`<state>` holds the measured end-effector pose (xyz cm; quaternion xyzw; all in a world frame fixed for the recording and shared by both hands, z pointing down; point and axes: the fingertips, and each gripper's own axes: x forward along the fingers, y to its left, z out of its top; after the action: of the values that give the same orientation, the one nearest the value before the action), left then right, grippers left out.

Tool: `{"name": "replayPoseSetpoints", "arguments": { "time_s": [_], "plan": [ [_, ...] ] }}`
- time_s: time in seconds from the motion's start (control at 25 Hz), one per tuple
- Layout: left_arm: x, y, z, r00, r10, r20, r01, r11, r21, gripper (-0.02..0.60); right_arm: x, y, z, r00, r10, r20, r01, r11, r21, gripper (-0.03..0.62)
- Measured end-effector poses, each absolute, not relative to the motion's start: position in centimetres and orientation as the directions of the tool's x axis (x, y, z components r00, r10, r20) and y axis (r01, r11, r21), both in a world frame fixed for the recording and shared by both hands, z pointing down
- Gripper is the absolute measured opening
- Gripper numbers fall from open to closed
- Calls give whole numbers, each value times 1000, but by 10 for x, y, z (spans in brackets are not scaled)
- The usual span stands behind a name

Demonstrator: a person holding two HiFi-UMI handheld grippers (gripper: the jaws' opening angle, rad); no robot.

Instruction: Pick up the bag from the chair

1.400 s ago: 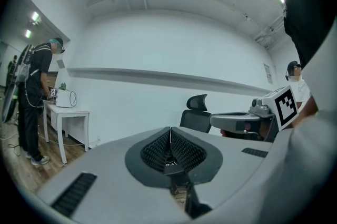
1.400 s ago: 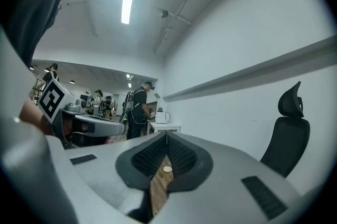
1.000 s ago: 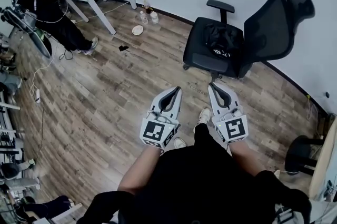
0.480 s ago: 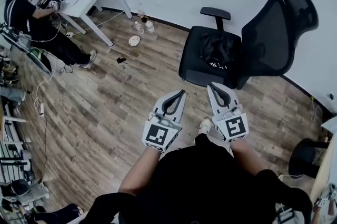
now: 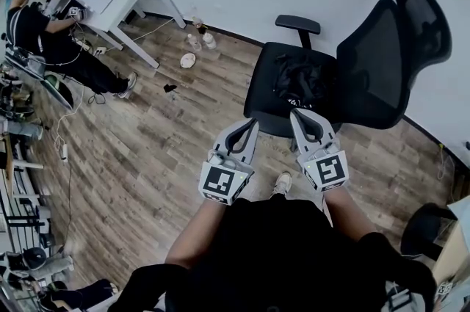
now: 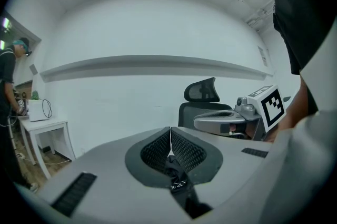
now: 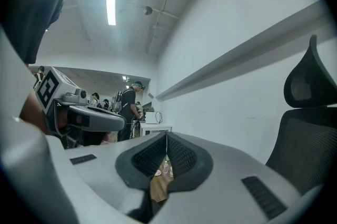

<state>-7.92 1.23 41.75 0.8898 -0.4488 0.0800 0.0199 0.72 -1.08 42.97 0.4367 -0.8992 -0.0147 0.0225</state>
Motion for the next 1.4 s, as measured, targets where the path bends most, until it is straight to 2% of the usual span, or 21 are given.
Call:
{"name": "replayPoseSetpoints", "arguments": {
  "time_s": [0.36, 0.64, 0.92, 1.12, 1.4],
  "plan": [
    [-51, -13, 429, 613, -763, 204, -776, -630, -23, 21, 47, -32, 444, -570, -820, 48, -821, 571, -2, 21],
    [-43, -37, 450, 629, -747, 216, -763, -647, -15, 21, 73, -43, 461, -512, -857, 67, -854, 498, -149, 21],
    [-41, -78, 450, 675, -711, 200, -728, -685, 24, 21, 82, -71, 463, -448, -889, 93, -890, 434, -139, 21],
    [-44, -106, 455, 710, -674, 203, -696, -715, 59, 21, 78, -99, 457, -431, -897, 93, -890, 407, -204, 21],
    [-47, -149, 471, 748, -627, 217, -657, -747, 105, 21, 76, -139, 465, -379, -915, 140, -919, 355, -170, 21]
  ]
}}
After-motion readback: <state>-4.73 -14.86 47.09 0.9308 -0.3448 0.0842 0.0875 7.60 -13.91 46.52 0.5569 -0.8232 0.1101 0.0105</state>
